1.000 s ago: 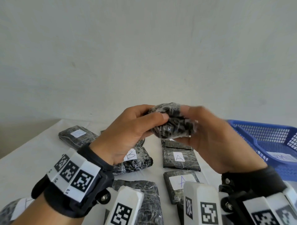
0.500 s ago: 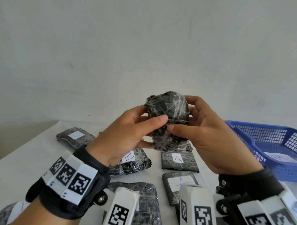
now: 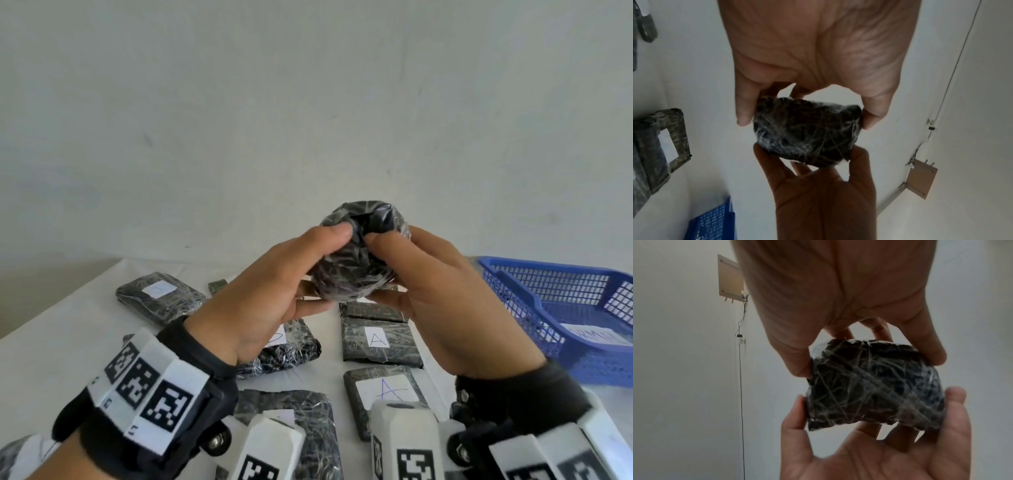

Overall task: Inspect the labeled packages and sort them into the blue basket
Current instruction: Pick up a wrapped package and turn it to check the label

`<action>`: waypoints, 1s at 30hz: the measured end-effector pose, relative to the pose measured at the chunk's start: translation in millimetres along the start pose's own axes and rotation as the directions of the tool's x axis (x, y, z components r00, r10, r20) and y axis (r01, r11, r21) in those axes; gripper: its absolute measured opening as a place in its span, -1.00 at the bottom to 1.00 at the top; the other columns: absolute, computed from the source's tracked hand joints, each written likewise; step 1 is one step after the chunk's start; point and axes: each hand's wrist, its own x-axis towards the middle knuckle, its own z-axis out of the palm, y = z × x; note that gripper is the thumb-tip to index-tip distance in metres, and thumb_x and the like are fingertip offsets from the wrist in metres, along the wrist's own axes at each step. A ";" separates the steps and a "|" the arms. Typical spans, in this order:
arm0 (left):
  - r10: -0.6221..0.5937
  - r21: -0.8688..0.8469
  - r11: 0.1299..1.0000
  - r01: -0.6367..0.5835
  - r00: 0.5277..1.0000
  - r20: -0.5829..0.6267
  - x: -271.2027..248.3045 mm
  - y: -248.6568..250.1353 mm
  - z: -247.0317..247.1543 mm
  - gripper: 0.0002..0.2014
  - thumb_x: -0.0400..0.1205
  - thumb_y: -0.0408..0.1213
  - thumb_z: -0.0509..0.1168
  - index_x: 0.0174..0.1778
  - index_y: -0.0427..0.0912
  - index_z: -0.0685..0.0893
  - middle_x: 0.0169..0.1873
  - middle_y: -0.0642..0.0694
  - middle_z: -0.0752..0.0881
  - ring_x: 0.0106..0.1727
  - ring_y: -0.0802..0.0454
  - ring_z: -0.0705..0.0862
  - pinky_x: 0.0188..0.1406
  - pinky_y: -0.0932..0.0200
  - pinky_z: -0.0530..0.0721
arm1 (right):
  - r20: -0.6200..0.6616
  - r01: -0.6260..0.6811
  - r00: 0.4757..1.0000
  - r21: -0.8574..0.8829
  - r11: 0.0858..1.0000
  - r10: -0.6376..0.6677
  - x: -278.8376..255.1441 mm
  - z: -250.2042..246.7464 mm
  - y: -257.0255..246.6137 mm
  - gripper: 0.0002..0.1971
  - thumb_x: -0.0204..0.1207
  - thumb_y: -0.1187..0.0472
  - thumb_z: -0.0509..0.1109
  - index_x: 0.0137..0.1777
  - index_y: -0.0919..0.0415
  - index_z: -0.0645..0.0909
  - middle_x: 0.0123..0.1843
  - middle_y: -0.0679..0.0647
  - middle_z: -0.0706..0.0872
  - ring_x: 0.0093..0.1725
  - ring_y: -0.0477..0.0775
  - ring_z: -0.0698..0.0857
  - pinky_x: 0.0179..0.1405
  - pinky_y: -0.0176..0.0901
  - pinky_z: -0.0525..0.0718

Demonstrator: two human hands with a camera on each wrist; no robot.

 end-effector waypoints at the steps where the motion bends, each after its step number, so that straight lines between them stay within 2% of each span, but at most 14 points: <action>1: 0.014 0.004 1.000 -0.014 0.999 -0.029 1.0 -1.5 0.1 -0.50 0.27 0.29 0.38 0.00 0.10 0.88 0.04 -0.01 0.90 0.16 0.01 0.86 0.32 -0.11 0.79 | 0.004 0.006 1.000 -0.006 1.000 -0.006 -0.8 1.0 -0.2 -0.73 0.59 0.04 0.46 0.05 0.26 0.78 0.08 0.27 0.86 -0.03 -0.02 0.81 0.22 0.26 0.78; 3: 0.039 0.018 0.999 -0.038 0.997 -0.071 2.3 -3.7 0.0 -0.42 0.27 0.20 0.41 0.03 -0.17 0.86 0.04 -0.14 0.90 0.16 -0.06 0.87 0.29 -0.12 0.80 | 0.046 -0.023 0.999 0.009 1.000 0.023 -1.5 0.1 -0.1 -0.55 0.41 -0.10 0.47 0.14 0.22 0.78 0.11 0.18 0.86 0.06 -0.01 0.80 0.29 0.31 0.72; 4: 0.049 0.025 0.999 -0.047 0.995 -0.085 2.3 -3.8 0.1 -0.41 0.28 0.18 0.42 0.05 -0.21 0.85 0.04 -0.17 0.90 0.16 -0.08 0.87 0.28 -0.11 0.81 | 0.063 -0.042 0.997 0.017 0.999 0.041 -0.9 -1.6 0.0 -0.50 0.35 -0.16 0.47 0.16 0.17 0.79 0.14 0.10 0.87 0.15 0.02 0.81 0.37 0.31 0.72; 6: 0.073 0.053 0.996 -0.069 0.993 -0.092 1.5 -3.6 0.4 -0.41 0.32 0.20 0.42 0.09 -0.19 0.85 0.04 -0.16 0.90 0.16 -0.05 0.87 0.26 -0.07 0.82 | 0.055 -0.052 0.997 0.028 0.998 0.051 -1.5 -3.4 -0.6 -0.53 0.41 -0.15 0.43 0.18 0.15 0.80 0.16 0.08 0.88 0.24 0.12 0.82 0.44 0.37 0.71; 9: 0.043 0.088 0.995 -0.040 0.998 -0.035 1.0 -3.0 2.5 -0.36 0.32 0.27 0.41 0.15 -0.13 0.83 0.07 -0.06 0.90 0.17 0.07 0.85 0.30 -0.01 0.75 | 0.002 -0.032 0.999 0.009 0.999 0.032 -0.5 -2.1 -0.3 -0.63 0.60 0.00 0.39 0.19 0.29 0.75 0.16 0.29 0.84 0.24 0.25 0.83 0.36 0.41 0.75; 11: 0.010 0.073 0.997 -0.009 1.000 -0.014 1.0 -2.6 2.9 -0.38 0.28 0.27 0.42 0.12 -0.08 0.83 0.07 -0.03 0.89 0.17 0.10 0.84 0.34 0.00 0.73 | -0.003 -0.029 1.000 -0.011 1.000 0.029 0.8 -3.6 1.9 -0.54 0.53 -0.01 0.38 0.22 0.37 0.70 0.21 0.39 0.78 0.20 0.30 0.82 0.36 0.44 0.73; 14: 0.020 0.066 0.998 -0.017 0.999 -0.046 2.4 -2.1 1.9 -0.58 0.29 0.18 0.46 -0.06 0.02 0.89 0.04 -0.07 0.90 0.18 0.02 0.86 0.37 -0.11 0.74 | 0.066 -0.068 0.996 0.048 0.997 0.064 0.9 -9.8 1.4 -0.41 0.39 -0.11 0.42 0.29 0.29 0.74 0.27 0.28 0.81 0.35 0.30 0.76 0.50 0.48 0.63; 16: 0.023 0.077 0.997 -0.019 0.999 -0.049 3.3 -2.5 2.0 -0.62 0.35 0.13 0.49 -0.05 -0.02 0.89 0.03 -0.09 0.91 0.17 0.01 0.86 0.38 -0.15 0.74 | 0.098 -0.099 0.991 0.126 0.987 0.087 0.6 -12.2 1.1 -0.43 0.41 -0.17 0.39 0.29 0.18 0.80 0.29 0.16 0.85 0.41 0.31 0.73 0.56 0.47 0.58; 18: 0.018 0.079 0.997 -0.015 0.999 -0.043 2.8 -3.0 2.2 -0.58 0.35 0.15 0.49 -0.01 -0.06 0.88 0.04 -0.08 0.91 0.18 0.03 0.86 0.41 -0.15 0.72 | 0.084 -0.084 0.994 0.113 0.990 0.075 1.7 -10.1 2.0 -0.55 0.51 -0.16 0.34 0.17 0.09 0.86 0.20 0.07 0.89 0.33 0.18 0.81 0.51 0.37 0.65; 21: 0.035 0.039 0.999 -0.035 0.999 -0.004 0.7 -3.3 2.4 -0.48 0.35 0.29 0.38 0.09 0.06 0.87 0.13 -0.03 0.88 0.26 0.03 0.82 0.42 -0.11 0.70 | 0.037 -0.028 0.999 0.086 0.996 0.025 5.4 -5.0 5.7 -0.71 0.76 0.04 0.35 -0.03 0.16 0.83 -0.08 -0.02 0.89 -0.01 -0.11 0.84 0.16 0.00 0.81; 24: 0.037 -0.026 0.999 -0.038 0.999 -0.026 1.2 -3.1 1.9 -0.49 0.36 0.35 0.33 0.08 0.18 0.87 0.15 -0.05 0.87 0.28 -0.03 0.81 0.39 -0.14 0.74 | 0.047 -0.014 0.999 0.086 0.996 0.010 4.7 -4.7 5.9 -0.76 0.76 0.18 0.31 0.05 0.25 0.79 -0.11 0.05 0.87 -0.09 -0.12 0.83 0.03 -0.16 0.83; 26: 0.049 0.018 0.999 -0.048 0.998 -0.033 3.4 -4.2 1.6 -0.50 0.35 0.33 0.34 0.06 0.15 0.88 0.09 -0.05 0.89 0.23 0.00 0.83 0.34 -0.09 0.77 | 0.074 -0.016 0.997 0.104 0.994 0.008 3.7 -5.9 4.1 -0.76 0.74 0.13 0.38 0.08 0.26 0.81 -0.04 0.11 0.88 -0.01 -0.06 0.83 0.12 -0.04 0.82; 28: 0.056 0.030 0.998 -0.055 0.998 -0.039 3.8 -4.7 1.7 -0.50 0.35 0.29 0.37 0.04 0.06 0.89 0.07 -0.07 0.90 0.22 -0.01 0.84 0.30 -0.03 0.79 | 0.097 -0.033 0.995 0.123 0.992 0.021 3.2 -7.8 3.2 -0.63 0.61 -0.03 0.34 0.08 0.23 0.84 0.06 0.17 0.87 0.12 0.04 0.81 0.32 0.17 0.75; 30: 0.081 0.048 0.996 -0.078 0.995 -0.055 3.3 -5.0 2.4 -0.50 0.38 0.26 0.39 0.03 -0.01 0.89 0.06 -0.10 0.90 0.20 -0.01 0.85 0.23 0.03 0.82 | 0.085 -0.035 0.996 0.134 0.990 0.023 2.4 -7.2 2.2 -0.62 0.60 -0.09 0.32 0.07 0.14 0.87 0.08 0.12 0.89 0.16 0.04 0.84 0.34 0.18 0.75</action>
